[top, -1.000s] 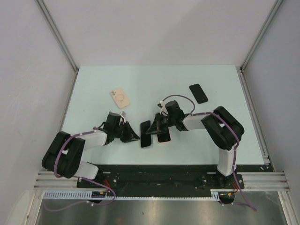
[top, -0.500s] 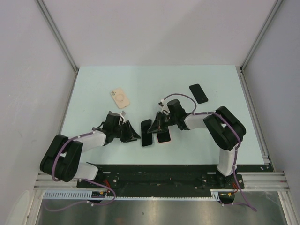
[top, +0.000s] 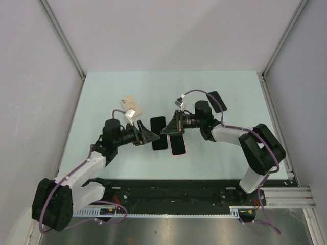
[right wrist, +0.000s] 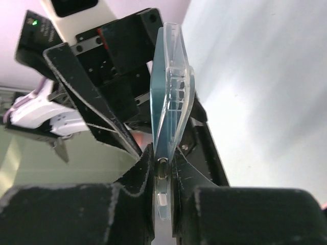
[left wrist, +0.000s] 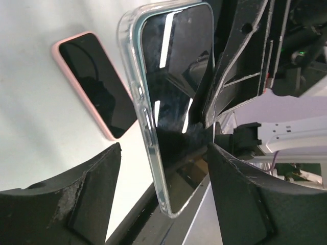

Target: Put the phone into the phone case

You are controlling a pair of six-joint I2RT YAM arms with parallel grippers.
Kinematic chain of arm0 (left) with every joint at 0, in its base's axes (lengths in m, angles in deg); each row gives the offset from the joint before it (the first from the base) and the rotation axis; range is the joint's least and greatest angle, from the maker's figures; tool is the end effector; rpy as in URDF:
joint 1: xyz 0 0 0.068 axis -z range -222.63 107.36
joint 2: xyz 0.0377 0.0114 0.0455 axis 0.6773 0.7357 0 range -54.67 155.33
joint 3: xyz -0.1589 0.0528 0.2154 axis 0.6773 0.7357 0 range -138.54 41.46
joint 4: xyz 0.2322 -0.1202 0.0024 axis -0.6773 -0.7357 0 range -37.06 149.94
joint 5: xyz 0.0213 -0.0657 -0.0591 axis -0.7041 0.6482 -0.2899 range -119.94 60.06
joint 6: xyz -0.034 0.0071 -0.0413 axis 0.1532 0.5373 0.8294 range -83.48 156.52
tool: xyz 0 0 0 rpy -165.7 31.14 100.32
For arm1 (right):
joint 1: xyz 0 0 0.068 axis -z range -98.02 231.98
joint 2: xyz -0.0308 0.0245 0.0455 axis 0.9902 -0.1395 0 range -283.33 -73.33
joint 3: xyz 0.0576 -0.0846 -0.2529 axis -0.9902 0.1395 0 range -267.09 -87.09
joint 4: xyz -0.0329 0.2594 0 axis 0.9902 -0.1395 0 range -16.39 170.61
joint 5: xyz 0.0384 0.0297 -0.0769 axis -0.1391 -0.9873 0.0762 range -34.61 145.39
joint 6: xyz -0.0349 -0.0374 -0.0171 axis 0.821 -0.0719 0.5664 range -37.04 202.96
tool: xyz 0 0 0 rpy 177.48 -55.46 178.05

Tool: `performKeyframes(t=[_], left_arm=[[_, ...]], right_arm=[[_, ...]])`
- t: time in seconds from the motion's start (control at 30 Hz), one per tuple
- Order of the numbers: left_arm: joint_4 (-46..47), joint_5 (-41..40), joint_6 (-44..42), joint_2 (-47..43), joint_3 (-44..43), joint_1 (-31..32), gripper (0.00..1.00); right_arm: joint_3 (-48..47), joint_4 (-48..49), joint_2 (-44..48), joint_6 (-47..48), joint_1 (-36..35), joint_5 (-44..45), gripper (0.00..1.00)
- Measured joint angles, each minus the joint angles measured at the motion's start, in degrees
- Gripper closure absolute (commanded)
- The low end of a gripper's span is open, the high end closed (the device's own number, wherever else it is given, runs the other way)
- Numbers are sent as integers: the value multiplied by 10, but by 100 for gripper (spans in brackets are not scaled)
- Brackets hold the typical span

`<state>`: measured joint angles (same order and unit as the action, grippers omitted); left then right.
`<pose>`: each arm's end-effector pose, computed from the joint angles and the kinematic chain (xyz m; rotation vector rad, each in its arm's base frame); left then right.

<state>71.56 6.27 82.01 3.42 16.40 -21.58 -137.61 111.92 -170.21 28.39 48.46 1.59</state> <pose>0.1924 -0.0966 0.2168 0.0130 2.1283 -1.3451 0.2809 0.2205 0.2150 -0.4082 2.1552 1.8351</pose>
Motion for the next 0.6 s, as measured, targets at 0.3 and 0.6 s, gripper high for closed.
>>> performKeyframes(t=[0.3,0.6], left_arm=[[94,80,38,3,10,2,77],[157,105,86,18,33,3,100]], right_arm=[[44,188,-5,-126,0,-46,76],[75,250,-10,-153,4,-56,47]])
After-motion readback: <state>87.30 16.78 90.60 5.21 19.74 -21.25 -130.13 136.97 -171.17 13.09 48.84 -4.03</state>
